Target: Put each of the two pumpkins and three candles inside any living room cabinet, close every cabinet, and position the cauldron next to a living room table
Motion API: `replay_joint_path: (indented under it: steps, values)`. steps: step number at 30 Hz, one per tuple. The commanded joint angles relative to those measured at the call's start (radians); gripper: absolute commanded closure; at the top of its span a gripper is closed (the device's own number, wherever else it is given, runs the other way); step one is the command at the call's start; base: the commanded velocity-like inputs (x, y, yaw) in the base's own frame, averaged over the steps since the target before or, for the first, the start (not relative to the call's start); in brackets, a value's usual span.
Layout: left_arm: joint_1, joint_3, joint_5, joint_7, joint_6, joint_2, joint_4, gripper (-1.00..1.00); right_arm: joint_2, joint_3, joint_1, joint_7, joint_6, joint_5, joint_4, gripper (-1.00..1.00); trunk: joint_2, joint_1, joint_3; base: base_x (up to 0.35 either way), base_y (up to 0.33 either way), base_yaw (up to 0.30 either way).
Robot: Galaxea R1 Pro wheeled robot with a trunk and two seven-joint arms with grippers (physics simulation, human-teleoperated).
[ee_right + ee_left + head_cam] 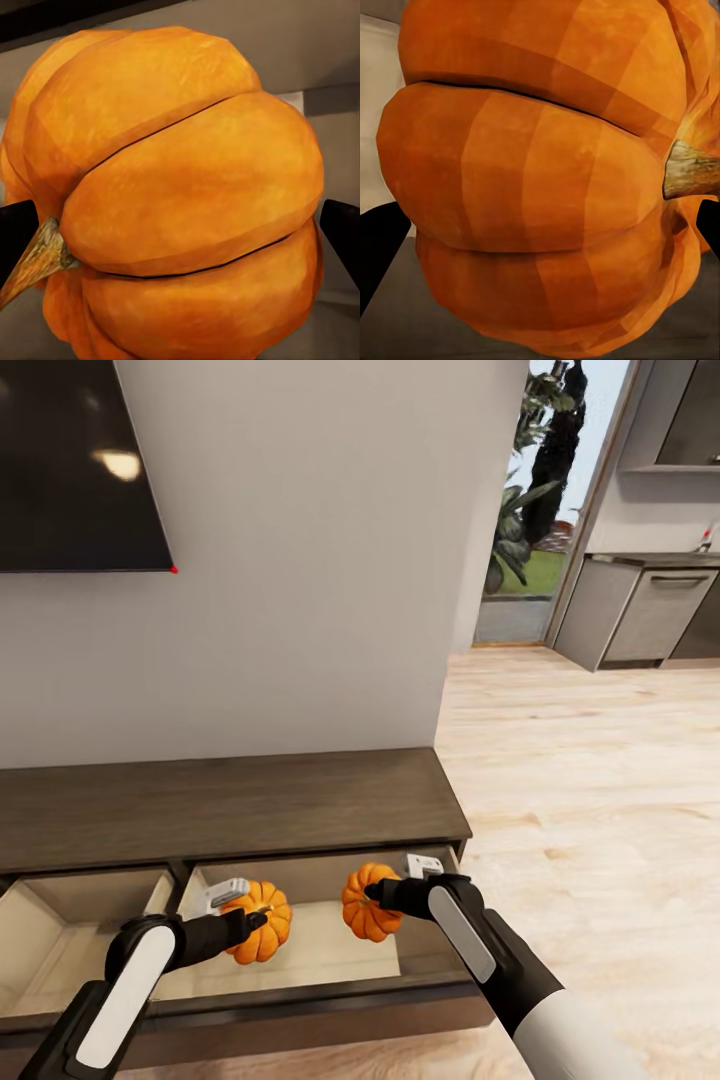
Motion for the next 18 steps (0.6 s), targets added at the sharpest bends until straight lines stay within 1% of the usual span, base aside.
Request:
replay_joint_path:
  steps: [1, 2, 3, 6, 7, 8, 10, 11, 18]
  values:
    - [-0.001, -0.003, -0.008, 0.01, 0.0, -0.005, -0.001, 1.0, 0.0, 0.002, -0.001, -0.01, 0.0, -0.011, -0.001, 1.0, -0.008, 0.004, -0.004, 0.0, 0.0, 0.0]
    - [-0.001, -0.003, -0.019, 0.011, 0.0, -0.008, -0.001, 1.0, 0.0, 0.002, -0.001, -0.01, 0.0, -0.011, -0.001, 1.0, -0.015, 0.008, -0.007, 0.0, 0.0, 0.0]
    - [-0.001, -0.003, -0.057, 0.011, 0.0, -0.023, -0.001, 1.0, 0.0, 0.002, -0.001, -0.01, 0.0, -0.011, -0.001, 1.0, -0.022, 0.011, -0.01, 0.0, 0.0, 0.0]
    - [-0.001, -0.003, -0.142, 0.012, -0.011, -0.069, -0.001, 1.0, -0.001, 0.002, 0.0, -0.01, -0.001, -0.009, -0.001, 1.0, -0.043, 0.023, -0.02, 0.0, 0.0, 0.0]
    - [-0.001, -0.003, -0.179, 0.012, -0.02, -0.088, -0.001, 1.0, -0.001, 0.002, 0.0, -0.01, -0.001, -0.009, -0.001, 1.0, -0.05, 0.027, -0.023, 0.0, 0.0, 0.0]
    - [-0.001, -0.003, -0.197, 0.012, -0.023, -0.096, -0.001, 1.0, -0.001, 0.002, 0.0, -0.01, -0.001, -0.009, -0.001, 1.0, -0.057, 0.031, -0.026, 0.0, 0.0, 0.0]
    - [-0.001, -0.002, -0.22, 0.012, -0.027, -0.106, -0.001, 1.0, -0.001, 0.002, 0.0, -0.01, -0.001, -0.009, -0.001, 1.0, -0.071, 0.038, -0.032, 0.0, 0.0, 0.0]
    - [-0.001, -0.002, -0.224, 0.012, -0.028, -0.108, -0.001, 1.0, -0.001, 0.002, 0.0, -0.01, -0.001, -0.009, -0.001, 1.0, -0.071, 0.038, -0.032, 0.0, 0.0, 0.0]
    - [-0.001, -0.005, -0.228, 0.01, -0.029, -0.111, -0.002, 1.0, -0.001, 0.003, 0.0, -0.01, -0.001, -0.009, -0.002, 1.0, -0.071, 0.038, -0.032, 0.001, 0.0, 0.0]
